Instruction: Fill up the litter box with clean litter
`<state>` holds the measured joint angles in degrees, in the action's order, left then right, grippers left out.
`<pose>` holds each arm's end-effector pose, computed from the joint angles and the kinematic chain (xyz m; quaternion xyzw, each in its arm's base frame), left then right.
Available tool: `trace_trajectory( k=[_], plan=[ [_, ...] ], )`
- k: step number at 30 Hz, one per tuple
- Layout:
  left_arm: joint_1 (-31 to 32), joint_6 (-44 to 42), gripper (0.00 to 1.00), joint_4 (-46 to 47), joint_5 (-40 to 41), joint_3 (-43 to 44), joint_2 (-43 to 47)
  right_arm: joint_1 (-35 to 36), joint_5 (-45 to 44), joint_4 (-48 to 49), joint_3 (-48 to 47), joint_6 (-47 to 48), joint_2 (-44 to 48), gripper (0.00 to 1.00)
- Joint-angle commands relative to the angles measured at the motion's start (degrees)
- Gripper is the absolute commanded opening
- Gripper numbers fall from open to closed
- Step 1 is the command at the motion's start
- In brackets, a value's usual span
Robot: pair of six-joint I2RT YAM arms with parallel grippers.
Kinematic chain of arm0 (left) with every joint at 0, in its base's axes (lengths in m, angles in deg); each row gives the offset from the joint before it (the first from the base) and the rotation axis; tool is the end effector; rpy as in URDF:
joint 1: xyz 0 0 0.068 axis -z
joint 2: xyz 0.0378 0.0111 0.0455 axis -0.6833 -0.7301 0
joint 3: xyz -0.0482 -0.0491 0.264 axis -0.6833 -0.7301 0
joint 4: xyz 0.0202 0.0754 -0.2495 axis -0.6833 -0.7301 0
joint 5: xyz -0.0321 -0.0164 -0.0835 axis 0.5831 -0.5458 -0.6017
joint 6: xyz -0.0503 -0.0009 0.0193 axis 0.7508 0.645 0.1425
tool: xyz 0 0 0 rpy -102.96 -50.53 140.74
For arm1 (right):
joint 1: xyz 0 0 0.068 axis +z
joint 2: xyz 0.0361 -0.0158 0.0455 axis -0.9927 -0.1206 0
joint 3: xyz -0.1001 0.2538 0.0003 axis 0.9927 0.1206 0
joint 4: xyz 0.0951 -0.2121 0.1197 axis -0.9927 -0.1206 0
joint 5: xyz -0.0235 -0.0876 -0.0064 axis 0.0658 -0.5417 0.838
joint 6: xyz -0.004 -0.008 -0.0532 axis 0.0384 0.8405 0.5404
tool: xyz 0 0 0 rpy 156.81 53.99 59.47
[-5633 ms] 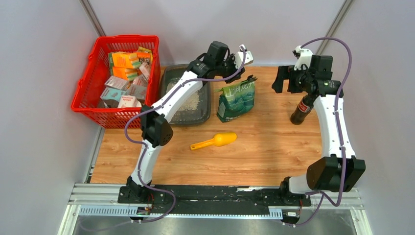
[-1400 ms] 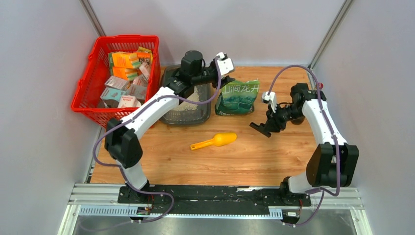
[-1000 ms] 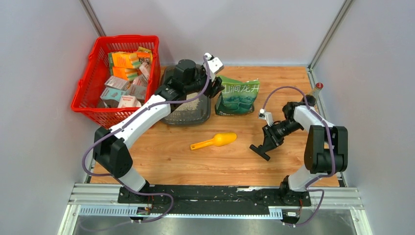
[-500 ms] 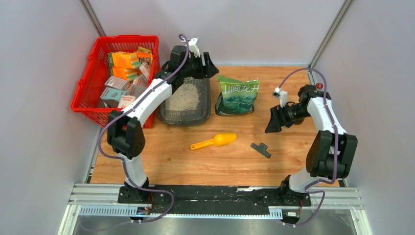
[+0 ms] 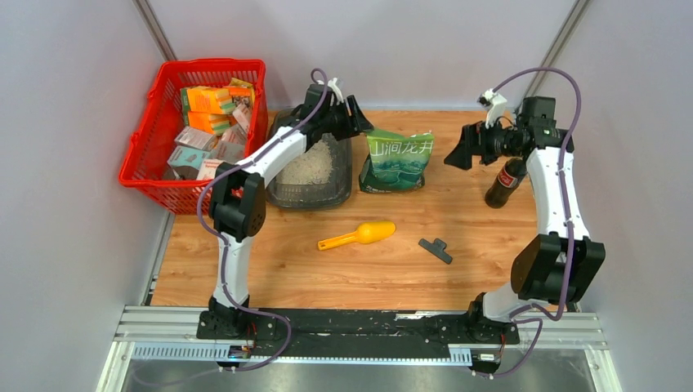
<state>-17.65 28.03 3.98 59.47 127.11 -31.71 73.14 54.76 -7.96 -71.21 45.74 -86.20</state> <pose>0.4502 -0.2279 0.2760 -0.0299 0.8465 -0.4077 0.3411 0.3032 -0.0266 0.3536 -0.2268 0.8560 0.2827 0.3687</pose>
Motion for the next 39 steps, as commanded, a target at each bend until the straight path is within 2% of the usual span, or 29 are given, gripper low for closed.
trace_trajectory(
  k=[1,6,11,13,17,19,23,28,33,36,37,39],
  plan=[
    [-0.23,0.88,0.58,3.83,-4.26,4.89,-0.72,0.00,0.36,10.85,-7.33,-10.33,-5.91,1.00],
    [-0.23,-0.97,0.46,6.56,-9.10,7.61,-0.81,0.18,0.98,14.79,-14.72,-16.91,-13.49,1.00],
    [-0.23,-3.35,0.20,7.80,-11.92,7.44,0.59,1.67,-1.57,15.52,-22.89,-18.34,-19.91,1.00],
    [-0.23,-4.22,0.00,8.67,-12.01,6.74,1.39,2.46,-1.22,16.65,-24.04,-18.95,-21.31,0.99],
    [-0.23,-7.56,0.00,10.61,-14.20,6.21,4.02,3.60,-0.08,17.80,-26.49,-18.25,-23.16,1.00],
    [-0.31,-9.31,0.00,12.09,-16.04,6.12,5.25,4.31,4.55,17.63,-27.81,-16.77,-24.91,1.00],
    [-0.23,-11.78,0.00,13.95,-19.91,6.12,7.28,6.50,8.97,16.40,-31.77,-8.26,-28.08,1.00],
    [-0.23,-13.71,0.00,14.74,-23.08,4.11,9.56,9.49,9.94,12.44,-36.25,1.33,-31.95,1.00],
    [-0.32,-14.51,0.00,15.09,-23.61,1.64,11.14,12.04,11.79,10.86,-36.70,5.21,-33.36,1.00],
    [-0.32,-15.56,0.00,14.39,-23.35,1.20,11.76,13.18,13.72,7.09,-37.84,7.58,-33.62,0.95],
    [-0.32,-16.26,0.00,14.13,-23.17,1.20,11.85,13.53,13.81,6.12,-38.10,9.94,-33.45,0.87],
    [-0.49,-17.06,0.00,13.43,-22.99,1.55,11.94,14.32,13.99,3.04,-37.84,12.33,-32.66,0.79]
  ],
)
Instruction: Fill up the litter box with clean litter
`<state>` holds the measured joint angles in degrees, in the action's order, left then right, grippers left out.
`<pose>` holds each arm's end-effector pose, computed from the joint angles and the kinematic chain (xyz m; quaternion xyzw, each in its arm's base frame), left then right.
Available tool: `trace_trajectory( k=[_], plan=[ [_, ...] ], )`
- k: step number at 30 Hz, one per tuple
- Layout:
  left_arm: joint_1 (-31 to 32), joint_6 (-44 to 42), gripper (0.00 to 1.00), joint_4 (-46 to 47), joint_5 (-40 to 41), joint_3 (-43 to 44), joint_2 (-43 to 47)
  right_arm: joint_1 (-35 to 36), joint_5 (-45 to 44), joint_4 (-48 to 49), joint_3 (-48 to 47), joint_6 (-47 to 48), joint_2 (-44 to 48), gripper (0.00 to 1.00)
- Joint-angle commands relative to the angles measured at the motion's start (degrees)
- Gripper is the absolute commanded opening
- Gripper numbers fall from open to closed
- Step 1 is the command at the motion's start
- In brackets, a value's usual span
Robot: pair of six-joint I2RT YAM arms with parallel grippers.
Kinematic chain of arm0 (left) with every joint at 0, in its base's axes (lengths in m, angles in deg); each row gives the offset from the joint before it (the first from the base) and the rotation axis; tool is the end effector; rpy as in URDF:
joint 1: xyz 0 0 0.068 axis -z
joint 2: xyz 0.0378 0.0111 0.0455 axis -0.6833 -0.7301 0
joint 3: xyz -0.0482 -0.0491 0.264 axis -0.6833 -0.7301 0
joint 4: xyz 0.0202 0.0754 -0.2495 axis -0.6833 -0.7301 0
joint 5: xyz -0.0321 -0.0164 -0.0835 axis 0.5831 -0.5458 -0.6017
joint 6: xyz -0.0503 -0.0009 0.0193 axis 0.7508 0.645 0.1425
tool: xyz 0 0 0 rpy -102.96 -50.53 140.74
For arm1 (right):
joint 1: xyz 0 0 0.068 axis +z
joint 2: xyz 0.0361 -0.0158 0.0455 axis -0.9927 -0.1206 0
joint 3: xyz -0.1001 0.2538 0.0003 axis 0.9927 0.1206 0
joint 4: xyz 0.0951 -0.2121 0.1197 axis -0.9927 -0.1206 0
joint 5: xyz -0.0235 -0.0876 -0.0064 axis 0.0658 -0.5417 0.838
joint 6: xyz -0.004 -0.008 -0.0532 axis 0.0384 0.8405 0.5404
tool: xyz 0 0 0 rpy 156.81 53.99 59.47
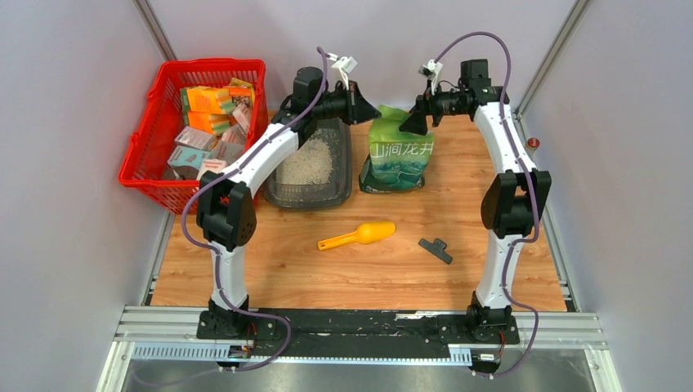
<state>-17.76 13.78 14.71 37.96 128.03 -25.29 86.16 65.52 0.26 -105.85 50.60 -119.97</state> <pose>0.4255 -0.2277 0.3554 0.2161 0.7177 -0.5125 0.4189 0.4580 0.0549 0.3360 -0.3978 0.7335 0.3623 0.4153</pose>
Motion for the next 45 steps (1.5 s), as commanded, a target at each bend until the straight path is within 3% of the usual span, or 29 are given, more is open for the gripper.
trace_trajectory(
  k=[1,7,8,9,11,12,16,21,29,37,45],
  plan=[
    [-0.47,-3.16,0.00,2.43,-1.57,0.81,5.42,1.48,2.72,-5.62,-2.76,8.96,1.55,0.69],
    [-1.17,-10.44,0.03,-1.33,-3.68,1.34,6.12,3.32,-2.89,-2.11,1.63,11.09,6.29,0.30],
    [-1.17,-12.89,0.11,-2.40,-4.20,1.34,6.47,3.58,-3.61,-0.37,2.25,12.22,7.25,0.25],
    [-1.17,-19.09,0.27,-3.80,-5.08,1.51,6.83,4.02,-4.05,0.69,3.90,12.58,9.35,0.11],
    [-1.17,-25.63,0.41,-7.93,-5.61,2.13,8.06,4.81,-6.51,3.76,5.67,14.50,11.65,0.03],
    [-1.09,-32.27,0.54,-9.07,-6.66,2.39,8.49,5.69,-6.87,4.56,7.85,15.56,13.92,0.00],
    [-0.38,-46.20,0.64,-15.92,-7.20,4.67,9.55,8.24,-8.80,6.94,12.08,19.17,18.68,0.00],
    [1.90,-57.45,0.68,-20.33,-7.20,8.54,7.98,10.09,-8.98,8.00,13.06,19.26,20.80,0.00],
    [6.03,-62.22,0.66,-23.76,-7.64,9.34,6.39,10.18,-9.59,10.11,12.01,14.96,21.24,0.00],
    [7.35,-64.07,0.64,-14.90,1.59,4.50,6.30,10.35,-9.07,10.11,12.53,14.16,22.64,0.00],
    [7.44,-64.77,0.59,-15.50,5.10,5.03,4.46,10.62,-9.33,8.79,15.26,16.45,25.28,0.00]
  ],
)
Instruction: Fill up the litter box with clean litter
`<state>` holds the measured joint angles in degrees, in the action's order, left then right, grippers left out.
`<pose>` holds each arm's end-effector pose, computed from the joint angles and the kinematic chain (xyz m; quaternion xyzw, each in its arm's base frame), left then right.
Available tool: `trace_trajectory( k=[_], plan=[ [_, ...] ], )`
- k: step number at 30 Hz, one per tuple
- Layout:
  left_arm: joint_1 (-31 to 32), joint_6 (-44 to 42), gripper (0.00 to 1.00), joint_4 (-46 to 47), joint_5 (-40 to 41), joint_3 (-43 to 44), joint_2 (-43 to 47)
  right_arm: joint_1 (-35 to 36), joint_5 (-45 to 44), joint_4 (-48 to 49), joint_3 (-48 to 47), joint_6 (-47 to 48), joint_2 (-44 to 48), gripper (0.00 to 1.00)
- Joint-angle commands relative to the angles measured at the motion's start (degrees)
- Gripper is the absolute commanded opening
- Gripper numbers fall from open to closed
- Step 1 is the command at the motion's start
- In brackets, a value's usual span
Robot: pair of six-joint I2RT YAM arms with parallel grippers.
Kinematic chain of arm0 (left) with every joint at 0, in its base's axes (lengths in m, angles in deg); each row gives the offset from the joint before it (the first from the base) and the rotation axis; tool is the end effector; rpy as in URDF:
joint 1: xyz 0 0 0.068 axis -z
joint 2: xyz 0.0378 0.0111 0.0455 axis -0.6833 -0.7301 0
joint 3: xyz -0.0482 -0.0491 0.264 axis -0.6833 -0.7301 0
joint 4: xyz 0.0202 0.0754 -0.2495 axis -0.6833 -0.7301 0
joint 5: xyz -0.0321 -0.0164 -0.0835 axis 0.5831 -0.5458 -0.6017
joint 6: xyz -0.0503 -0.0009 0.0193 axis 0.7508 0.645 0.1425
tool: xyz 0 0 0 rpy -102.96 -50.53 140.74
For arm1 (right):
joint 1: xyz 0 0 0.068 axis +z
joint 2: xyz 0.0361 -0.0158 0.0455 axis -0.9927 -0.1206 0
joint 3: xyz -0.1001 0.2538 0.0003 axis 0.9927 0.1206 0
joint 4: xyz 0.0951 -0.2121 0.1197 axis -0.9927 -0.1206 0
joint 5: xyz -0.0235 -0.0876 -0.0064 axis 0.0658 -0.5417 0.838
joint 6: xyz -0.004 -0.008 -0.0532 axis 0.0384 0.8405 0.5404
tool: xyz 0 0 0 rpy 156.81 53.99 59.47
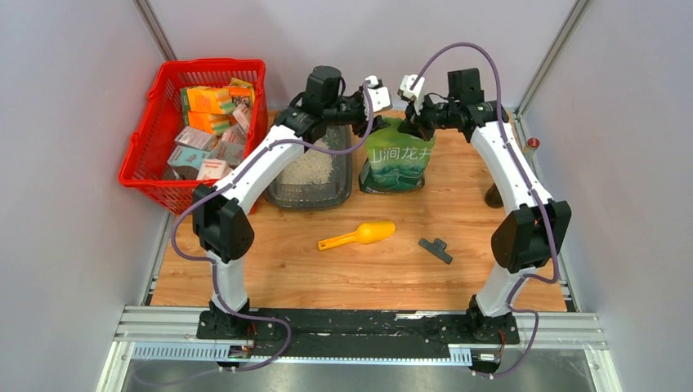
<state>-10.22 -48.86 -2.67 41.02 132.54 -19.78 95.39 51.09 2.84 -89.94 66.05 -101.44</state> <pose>0.3655 -0.2627 0.3955 0.5871 0.5184 -0.2555 0.5668 0.3746 0.1068 0.3787 -0.5381 0.6735 0.2149 0.4590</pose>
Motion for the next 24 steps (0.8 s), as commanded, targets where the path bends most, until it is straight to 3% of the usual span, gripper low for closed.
trace_trajectory(
  k=[1,7,9,11,12,15,18,24],
  plan=[
    [-0.10,-2.39,0.57,1.09,2.05,0.79,-1.31,1.48,4.75,6.21,-0.39,1.34,7.01,0.00],
    [-0.10,-4.50,0.44,-7.95,-4.36,3.95,-3.86,1.48,3.69,7.35,0.67,0.03,7.27,0.00],
    [-0.10,-4.59,0.28,-9.20,-7.08,4.04,-3.87,1.48,3.43,7.79,0.49,-1.63,7.01,0.00],
    [0.08,-4.33,0.00,-9.99,-7.88,3.96,-3.78,1.48,0.80,8.75,-0.21,-8.96,6.75,0.09],
    [-0.01,-2.85,0.00,-9.47,-7.88,3.52,-2.99,1.05,-2.87,9.89,-0.82,-12.59,6.75,0.31],
    [0.08,2.78,0.00,-3.42,-6.31,-0.16,-0.01,-1.32,-7.63,12.45,-2.58,-25.75,6.66,0.60],
    [0.07,7.52,0.00,6.32,-4.99,-5.17,3.06,-2.39,-14.46,11.32,-5.22,-31.68,6.31,0.73],
    [0.08,15.27,0.00,15.82,-2.97,-9.57,5.80,-2.21,-30.04,-1.76,-11.89,-28.28,1.13,0.77]
  ],
)
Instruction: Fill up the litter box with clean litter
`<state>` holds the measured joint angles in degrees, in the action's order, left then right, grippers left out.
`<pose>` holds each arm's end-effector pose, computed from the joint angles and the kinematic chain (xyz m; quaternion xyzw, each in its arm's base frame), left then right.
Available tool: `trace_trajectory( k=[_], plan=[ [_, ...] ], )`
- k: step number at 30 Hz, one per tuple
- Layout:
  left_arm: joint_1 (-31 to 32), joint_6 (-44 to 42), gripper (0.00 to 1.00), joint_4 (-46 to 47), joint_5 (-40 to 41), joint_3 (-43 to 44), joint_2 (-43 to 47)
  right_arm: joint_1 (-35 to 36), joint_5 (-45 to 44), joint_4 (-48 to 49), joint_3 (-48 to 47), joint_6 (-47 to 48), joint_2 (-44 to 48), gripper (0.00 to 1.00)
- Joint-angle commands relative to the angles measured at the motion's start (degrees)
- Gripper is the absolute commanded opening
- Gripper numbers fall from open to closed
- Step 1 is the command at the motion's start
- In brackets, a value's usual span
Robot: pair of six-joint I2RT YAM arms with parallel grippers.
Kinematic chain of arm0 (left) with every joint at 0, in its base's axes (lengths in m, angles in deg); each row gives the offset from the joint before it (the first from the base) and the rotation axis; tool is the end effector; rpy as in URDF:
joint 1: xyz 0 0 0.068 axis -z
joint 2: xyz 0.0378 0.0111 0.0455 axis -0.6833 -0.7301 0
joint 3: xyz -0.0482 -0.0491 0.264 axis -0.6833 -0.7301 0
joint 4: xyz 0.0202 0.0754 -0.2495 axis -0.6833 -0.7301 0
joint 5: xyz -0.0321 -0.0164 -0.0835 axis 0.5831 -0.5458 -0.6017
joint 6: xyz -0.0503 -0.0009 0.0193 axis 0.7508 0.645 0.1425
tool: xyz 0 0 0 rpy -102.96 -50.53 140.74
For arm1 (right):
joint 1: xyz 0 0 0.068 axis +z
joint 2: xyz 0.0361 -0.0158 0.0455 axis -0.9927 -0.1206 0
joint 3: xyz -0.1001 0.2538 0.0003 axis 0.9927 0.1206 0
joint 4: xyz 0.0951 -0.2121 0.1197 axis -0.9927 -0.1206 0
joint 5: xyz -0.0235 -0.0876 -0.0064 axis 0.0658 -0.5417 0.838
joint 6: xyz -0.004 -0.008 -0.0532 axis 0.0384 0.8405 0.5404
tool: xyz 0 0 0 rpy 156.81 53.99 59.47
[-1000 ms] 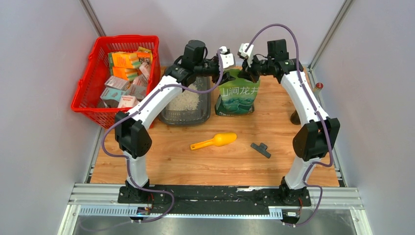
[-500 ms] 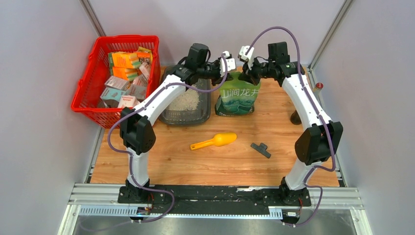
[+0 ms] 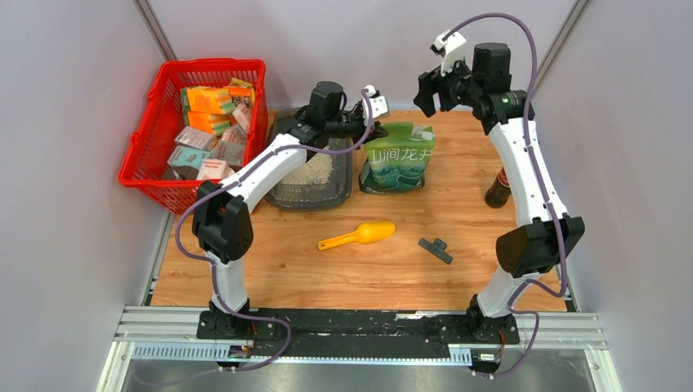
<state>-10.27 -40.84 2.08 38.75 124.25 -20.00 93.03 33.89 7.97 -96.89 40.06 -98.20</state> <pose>0.3689 -0.2657 0.3523 0.5569 0.5684 -0.3144 0.5176 0.3693 0.0807 0.4422 -0.3206 0.7729 0.1496 0.5268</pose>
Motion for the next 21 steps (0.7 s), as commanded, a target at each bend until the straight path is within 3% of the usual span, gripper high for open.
trace_trajectory(
  k=[1,4,21],
  plan=[
    [0.12,8.03,0.00,12.24,-0.43,-2.43,6.37,0.15,-13.38,-10.84,-6.26,-1.15,-4.46,0.78],
    [0.12,10.32,0.00,15.41,0.45,-3.23,6.90,0.15,-13.30,-15.87,-9.69,-1.05,-7.55,0.79],
    [0.12,13.49,0.00,18.75,1.60,-4.64,8.75,0.42,-13.11,-19.05,-2.67,-2.28,-7.30,0.81]
  ],
)
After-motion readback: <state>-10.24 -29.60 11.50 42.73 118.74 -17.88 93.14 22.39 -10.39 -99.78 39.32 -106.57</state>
